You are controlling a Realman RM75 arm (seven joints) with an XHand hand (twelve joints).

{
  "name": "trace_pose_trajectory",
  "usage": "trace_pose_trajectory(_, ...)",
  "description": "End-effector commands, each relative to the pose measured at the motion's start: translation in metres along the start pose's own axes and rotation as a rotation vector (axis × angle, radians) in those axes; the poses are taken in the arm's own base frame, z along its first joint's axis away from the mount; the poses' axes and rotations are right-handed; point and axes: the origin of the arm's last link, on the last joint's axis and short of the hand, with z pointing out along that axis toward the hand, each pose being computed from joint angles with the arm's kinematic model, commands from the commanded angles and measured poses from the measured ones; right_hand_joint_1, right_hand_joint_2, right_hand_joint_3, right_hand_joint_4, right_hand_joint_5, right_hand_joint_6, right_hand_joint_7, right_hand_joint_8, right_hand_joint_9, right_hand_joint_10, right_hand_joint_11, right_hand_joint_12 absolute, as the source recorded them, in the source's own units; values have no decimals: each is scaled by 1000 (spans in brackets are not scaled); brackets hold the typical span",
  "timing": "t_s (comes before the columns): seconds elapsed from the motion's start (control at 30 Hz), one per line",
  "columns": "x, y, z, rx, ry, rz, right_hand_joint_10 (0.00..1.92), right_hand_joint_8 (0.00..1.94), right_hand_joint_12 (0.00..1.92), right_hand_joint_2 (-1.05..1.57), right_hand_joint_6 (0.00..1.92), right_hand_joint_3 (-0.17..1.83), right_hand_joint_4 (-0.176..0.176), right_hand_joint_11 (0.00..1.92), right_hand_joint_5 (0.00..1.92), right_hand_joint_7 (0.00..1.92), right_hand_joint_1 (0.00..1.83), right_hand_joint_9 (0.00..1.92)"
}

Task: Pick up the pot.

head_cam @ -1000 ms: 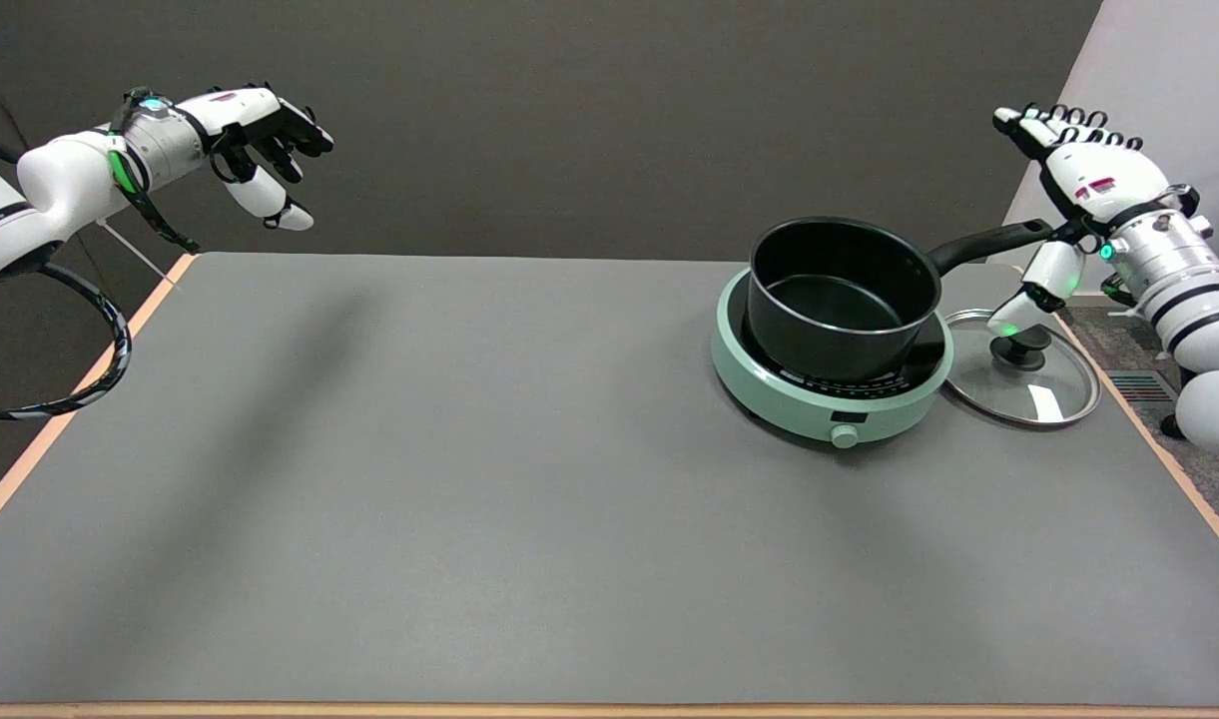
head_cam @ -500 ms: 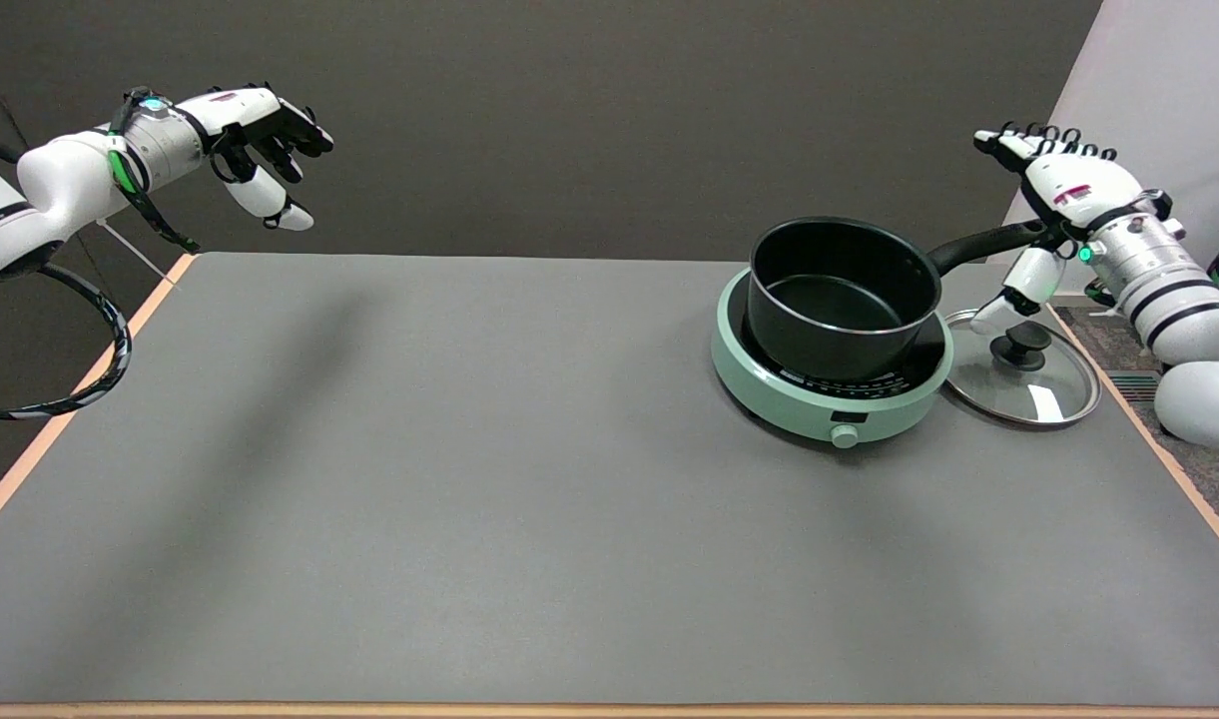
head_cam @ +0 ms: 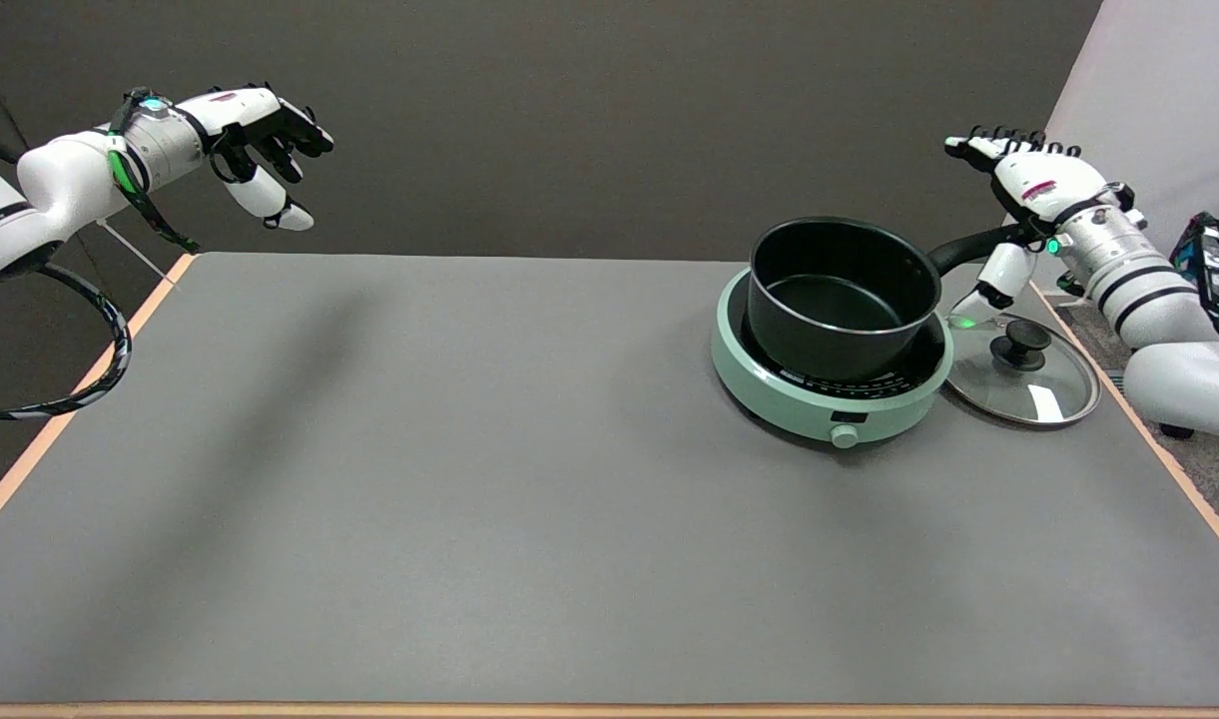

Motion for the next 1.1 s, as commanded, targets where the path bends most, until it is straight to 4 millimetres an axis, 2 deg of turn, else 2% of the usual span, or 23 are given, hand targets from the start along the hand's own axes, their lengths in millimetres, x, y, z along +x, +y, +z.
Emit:
trace_pose_trajectory(0.03,-5,2,16,-13,-43,-61,357,357,357,-514,357,737,94,357,357,357,1226,357)
trace_pose_trajectory(0.17,-9,6,13,-3,-59,-128,537,537,537,-437,537,708,137,537,537,537,1226,537)
trace_pose_trajectory(0.23,-11,5,12,12,-67,-163,565,565,565,-423,565,690,162,565,565,565,1220,565)
trace_pose_trajectory(0.33,-15,1,10,35,-77,-192,563,563,563,-422,563,701,176,563,563,563,1213,563)
trace_pose_trajectory(0.77,-26,-2,7,55,-123,-230,543,543,543,-416,543,659,176,543,543,543,1202,543)
trace_pose_trajectory(0.87,-24,-2,8,56,-115,-238,507,507,507,-400,507,599,163,507,507,507,1193,507)
trace_pose_trajectory(0.9,-23,-3,8,56,-112,-239,513,513,513,-403,513,579,176,513,513,513,1172,513)
trace_pose_trajectory(0.97,-23,-3,9,57,-109,-244,519,519,519,-418,519,574,176,519,519,519,1167,519)
trace_pose_trajectory(1.03,-23,-4,9,58,-107,-244,566,566,566,-454,566,765,176,566,566,566,1146,566)
trace_pose_trajectory(1.1,-23,-4,9,59,-107,-245,589,589,589,-469,589,865,176,589,589,589,1139,589)
